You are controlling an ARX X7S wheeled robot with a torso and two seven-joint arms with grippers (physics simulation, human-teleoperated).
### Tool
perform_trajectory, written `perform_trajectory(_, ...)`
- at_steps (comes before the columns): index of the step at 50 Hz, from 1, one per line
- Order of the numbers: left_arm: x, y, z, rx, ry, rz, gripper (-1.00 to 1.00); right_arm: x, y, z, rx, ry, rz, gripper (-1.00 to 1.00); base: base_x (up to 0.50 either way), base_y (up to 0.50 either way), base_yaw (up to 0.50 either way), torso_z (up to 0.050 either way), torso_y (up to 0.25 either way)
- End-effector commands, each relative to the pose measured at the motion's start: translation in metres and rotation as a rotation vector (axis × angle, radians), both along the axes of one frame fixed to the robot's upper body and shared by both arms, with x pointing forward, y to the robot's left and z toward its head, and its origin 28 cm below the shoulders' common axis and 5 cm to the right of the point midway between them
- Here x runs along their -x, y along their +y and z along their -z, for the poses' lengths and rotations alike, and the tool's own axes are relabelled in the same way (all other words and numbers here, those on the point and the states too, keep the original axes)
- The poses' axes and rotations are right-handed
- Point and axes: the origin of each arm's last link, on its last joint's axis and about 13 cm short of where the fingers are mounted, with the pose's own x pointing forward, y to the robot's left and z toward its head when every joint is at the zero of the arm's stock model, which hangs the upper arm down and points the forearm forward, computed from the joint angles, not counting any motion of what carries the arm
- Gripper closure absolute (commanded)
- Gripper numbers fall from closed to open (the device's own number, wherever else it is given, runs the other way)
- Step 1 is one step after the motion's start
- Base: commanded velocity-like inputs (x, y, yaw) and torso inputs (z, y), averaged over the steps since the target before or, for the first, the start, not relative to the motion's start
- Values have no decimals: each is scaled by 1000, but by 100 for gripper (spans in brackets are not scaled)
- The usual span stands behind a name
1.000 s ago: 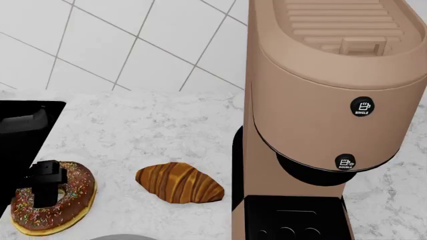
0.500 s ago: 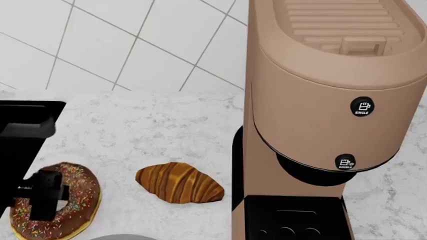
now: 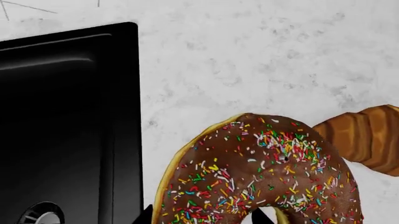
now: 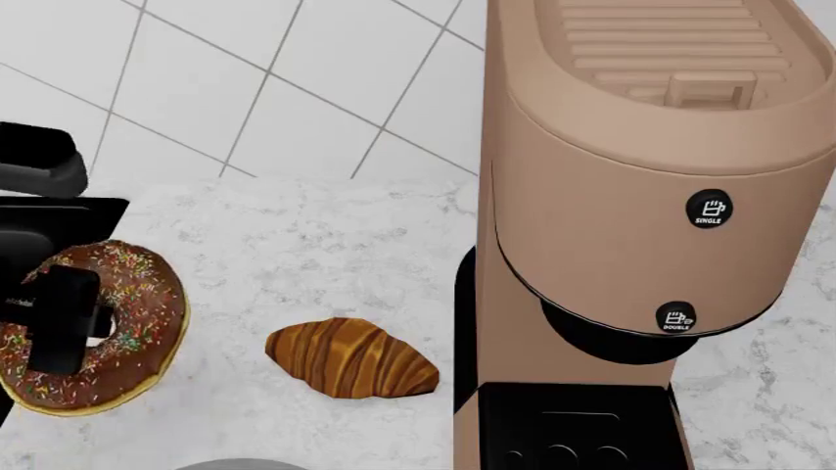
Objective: Place the pastries on the plates.
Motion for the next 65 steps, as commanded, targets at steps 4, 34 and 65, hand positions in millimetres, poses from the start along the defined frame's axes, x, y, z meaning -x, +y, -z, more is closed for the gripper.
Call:
perform_trajectory(4, 11, -11, -12, -97, 1, 166, 100, -4, 3, -2, -23, -32, -7, -100, 0, 0, 0, 0, 0)
perform_trajectory(34, 39, -49, 6, -205, 57, 459, 100, -28, 26, 2, -71, -30, -35, -100, 0, 0, 0, 0, 0)
perform_trajectory(65, 90, -60, 40, -233, 192, 648, 100, -26, 28, 10, -109, -12, -57, -100, 0, 0, 0, 0, 0)
